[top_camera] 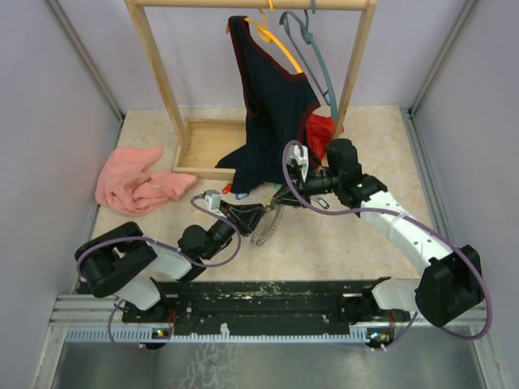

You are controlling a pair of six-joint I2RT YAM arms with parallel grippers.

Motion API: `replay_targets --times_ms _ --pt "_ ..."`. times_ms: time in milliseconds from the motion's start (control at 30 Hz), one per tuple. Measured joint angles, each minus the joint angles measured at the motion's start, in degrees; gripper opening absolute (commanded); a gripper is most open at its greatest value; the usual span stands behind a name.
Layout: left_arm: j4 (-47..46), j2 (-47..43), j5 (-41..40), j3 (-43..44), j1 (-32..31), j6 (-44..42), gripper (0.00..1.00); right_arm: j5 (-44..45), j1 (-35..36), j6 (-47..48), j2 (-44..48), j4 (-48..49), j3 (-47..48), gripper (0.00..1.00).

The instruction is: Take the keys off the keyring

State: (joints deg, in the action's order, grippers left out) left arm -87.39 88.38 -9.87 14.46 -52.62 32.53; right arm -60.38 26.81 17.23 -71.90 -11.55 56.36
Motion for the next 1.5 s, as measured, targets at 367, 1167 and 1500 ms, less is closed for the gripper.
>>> replay_targets --times_ms 367,1167,1500 --pt "0.0 -4.5 2.4 -3.9 0.0 -4.7 0.41 -2.1 -0.6 -1.4 0.0 0.0 0.0 0.00" --pt "0.1 -20.4 19.4 -11.1 4.0 -22.0 0.57 -7.3 -0.7 1.9 0.0 -2.3 0.1 0.00" --pt "25.2 -35.8 38.8 1.2 7.8 -37.5 0.53 -10.1 -0.8 8.8 0.0 -8.9 2.3 0.00"
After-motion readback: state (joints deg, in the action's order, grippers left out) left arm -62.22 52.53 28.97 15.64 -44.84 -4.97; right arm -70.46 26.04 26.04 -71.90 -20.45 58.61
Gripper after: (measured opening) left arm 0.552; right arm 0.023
